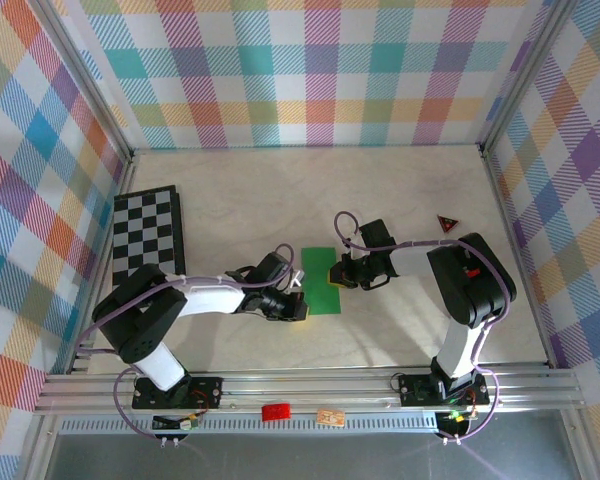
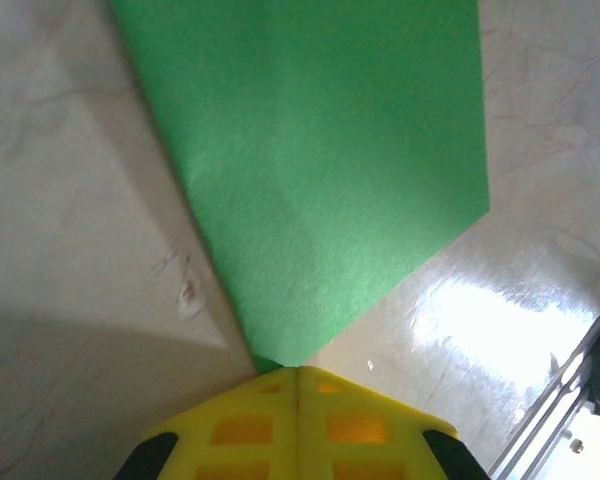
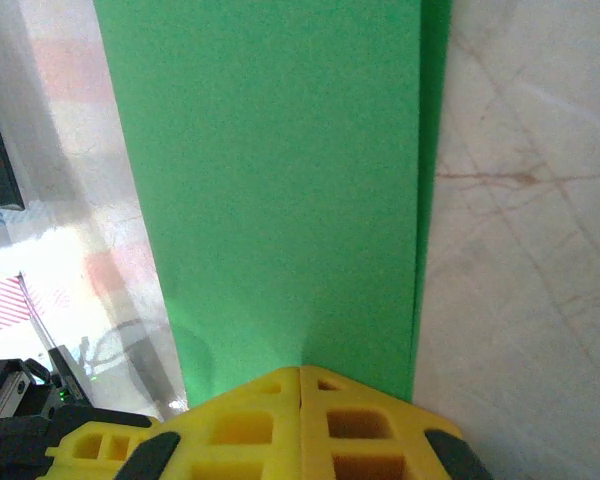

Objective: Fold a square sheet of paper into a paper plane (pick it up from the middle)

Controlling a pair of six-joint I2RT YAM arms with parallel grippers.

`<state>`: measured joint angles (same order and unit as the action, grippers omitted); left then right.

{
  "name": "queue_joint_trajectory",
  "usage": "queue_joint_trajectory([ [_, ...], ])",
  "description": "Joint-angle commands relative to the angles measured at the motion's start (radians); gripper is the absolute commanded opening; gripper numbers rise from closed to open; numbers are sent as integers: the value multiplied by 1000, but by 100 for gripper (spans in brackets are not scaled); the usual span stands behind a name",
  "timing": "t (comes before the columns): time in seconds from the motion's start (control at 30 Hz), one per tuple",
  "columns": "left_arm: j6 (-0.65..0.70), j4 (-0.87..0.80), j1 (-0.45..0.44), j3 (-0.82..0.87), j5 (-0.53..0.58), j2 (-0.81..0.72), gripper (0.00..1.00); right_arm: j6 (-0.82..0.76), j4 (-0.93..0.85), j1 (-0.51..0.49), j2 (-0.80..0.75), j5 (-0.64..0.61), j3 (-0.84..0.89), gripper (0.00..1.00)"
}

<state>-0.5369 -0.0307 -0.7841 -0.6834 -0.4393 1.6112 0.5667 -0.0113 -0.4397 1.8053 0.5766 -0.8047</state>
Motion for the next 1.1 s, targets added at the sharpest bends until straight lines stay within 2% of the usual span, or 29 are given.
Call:
queue_joint_trajectory([
  [0.0, 1, -97, -12, 24, 54, -87, 0, -34, -151, 13, 56, -156, 53, 0],
  [0.1, -9, -86, -4, 6, 97, -139, 0, -41, -149, 12, 49, -135, 27, 0],
  [0.27, -49, -18, 52, -47, 61, -129, 0, -59, -133, 12, 10, -66, -19, 0],
  [0.5, -156, 113, 125, -136, 46, -6, 0, -48, -98, 11, -157, -15, -28, 14],
  [0.7, -153, 83, 161, -259, 54, 106, 0, 16, -188, 13, -312, -122, 32, 23],
  [0.93, -146, 37, 201, -394, 35, 233, 1, 147, -153, 13, -389, -32, 134, 31],
  [1.07, -142, 22, 216, -443, 24, 287, 1, 189, -152, 13, -408, -23, 169, 35],
])
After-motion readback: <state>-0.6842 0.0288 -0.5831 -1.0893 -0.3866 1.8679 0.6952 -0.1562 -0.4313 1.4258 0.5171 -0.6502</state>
